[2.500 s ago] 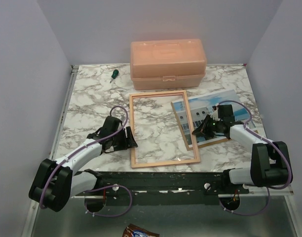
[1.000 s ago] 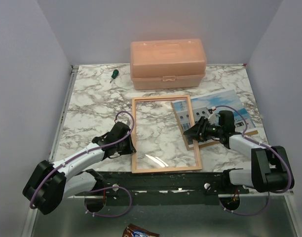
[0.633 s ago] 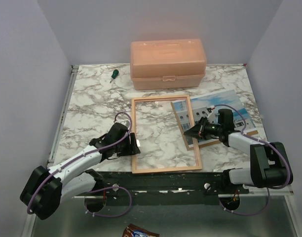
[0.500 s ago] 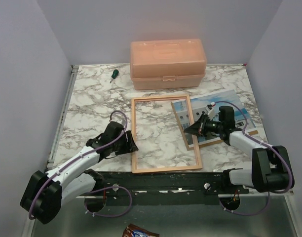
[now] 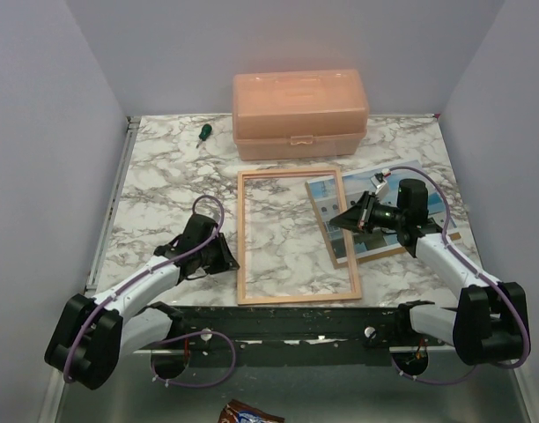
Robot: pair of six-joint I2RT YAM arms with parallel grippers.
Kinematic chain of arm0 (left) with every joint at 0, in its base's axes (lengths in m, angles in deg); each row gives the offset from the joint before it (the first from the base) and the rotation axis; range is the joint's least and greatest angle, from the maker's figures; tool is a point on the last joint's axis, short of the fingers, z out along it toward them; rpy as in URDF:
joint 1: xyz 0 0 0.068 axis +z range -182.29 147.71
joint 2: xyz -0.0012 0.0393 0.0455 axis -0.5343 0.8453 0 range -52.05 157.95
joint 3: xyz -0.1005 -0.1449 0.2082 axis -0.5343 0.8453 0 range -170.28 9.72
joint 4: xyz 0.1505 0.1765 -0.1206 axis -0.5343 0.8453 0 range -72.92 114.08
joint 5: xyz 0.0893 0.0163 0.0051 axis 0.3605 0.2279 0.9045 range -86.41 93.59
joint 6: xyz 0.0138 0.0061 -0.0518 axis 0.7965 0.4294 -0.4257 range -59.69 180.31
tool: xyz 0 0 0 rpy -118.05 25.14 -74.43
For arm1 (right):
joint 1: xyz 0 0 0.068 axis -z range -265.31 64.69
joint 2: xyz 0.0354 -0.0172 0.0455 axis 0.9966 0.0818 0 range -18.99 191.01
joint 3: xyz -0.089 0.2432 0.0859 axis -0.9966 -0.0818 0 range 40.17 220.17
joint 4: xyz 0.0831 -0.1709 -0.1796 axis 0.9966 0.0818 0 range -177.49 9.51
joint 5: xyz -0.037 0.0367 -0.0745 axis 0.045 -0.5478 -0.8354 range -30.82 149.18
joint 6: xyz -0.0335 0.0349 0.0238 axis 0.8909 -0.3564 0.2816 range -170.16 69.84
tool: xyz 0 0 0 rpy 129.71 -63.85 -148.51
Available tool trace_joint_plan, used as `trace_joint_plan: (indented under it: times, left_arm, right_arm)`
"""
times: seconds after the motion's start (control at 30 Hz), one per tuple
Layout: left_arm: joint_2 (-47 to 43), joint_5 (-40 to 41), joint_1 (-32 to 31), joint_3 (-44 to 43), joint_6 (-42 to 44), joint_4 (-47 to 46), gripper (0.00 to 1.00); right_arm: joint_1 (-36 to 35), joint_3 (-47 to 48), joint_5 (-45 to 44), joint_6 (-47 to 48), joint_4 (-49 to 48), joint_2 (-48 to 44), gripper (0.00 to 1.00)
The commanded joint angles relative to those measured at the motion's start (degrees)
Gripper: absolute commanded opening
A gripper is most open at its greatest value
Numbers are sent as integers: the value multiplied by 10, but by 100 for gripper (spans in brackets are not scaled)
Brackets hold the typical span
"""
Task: Put the photo into the frame
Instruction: Place the photo frame item in the photo frame.
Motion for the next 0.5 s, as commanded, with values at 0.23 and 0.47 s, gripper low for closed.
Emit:
trace_joint_plan:
  times: [0.23,0.47]
  left_arm:
    - [30,14,6,10,18,9,11]
    - [34,17,6,9,22,12,10]
  right_arm:
    - [-29,11,12,-45,-39,-1,1]
    - [-55,19,3,-75,-61,-2,1]
